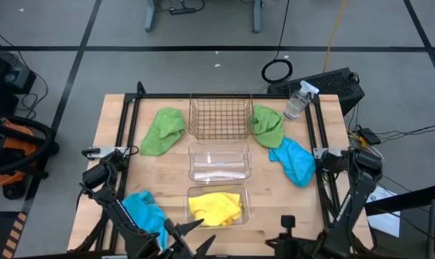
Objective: Sort microfiber towel by color & place in baskets
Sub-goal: Put the bottom blue towel into the top transparent bin
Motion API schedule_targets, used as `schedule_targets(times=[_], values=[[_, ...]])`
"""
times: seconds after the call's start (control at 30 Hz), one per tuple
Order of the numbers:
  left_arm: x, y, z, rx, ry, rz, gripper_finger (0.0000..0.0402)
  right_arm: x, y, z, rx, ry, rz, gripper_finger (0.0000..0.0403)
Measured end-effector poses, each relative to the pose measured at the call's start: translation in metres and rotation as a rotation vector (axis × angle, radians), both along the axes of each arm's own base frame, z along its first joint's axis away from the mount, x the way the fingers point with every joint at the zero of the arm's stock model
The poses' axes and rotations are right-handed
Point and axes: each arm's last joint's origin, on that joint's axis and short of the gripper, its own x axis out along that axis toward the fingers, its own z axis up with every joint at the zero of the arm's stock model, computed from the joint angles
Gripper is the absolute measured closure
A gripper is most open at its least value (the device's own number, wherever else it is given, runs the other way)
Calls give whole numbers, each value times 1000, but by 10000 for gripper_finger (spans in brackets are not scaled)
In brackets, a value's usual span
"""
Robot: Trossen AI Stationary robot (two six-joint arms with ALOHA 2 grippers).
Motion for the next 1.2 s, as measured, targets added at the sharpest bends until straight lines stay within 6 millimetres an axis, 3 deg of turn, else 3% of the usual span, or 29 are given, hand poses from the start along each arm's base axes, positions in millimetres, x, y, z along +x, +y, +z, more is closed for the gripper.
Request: schedule_targets(times=[0.1,0.27,0.37,0.5,0.67,0.83,1.0,1.2], values=[[-5,-8,-1,-51,-42,-110,123,-10,9,-4,31,-6,4,392],[-8,-23,-3,-208,-103,-503,150,-14,21,-12,60,-22,28,392],[-1,-20,-8,-244,-79,-559,173,-14,24,-14,76,-28,32,392],[-7,4,-12,-159,87,-372,198,-14,27,-16,88,-35,36,392],[-20,66,9,-494,296,-320,203,-13,27,-15,72,-39,52,392],[-29,104,2,-635,591,-182,203,-13,27,-15,47,-38,73,392],[-45,115,-30,-753,833,2,201,-14,27,-15,46,-34,79,392],[-77,111,-66,-865,992,203,170,-16,28,-15,31,-36,94,392]])
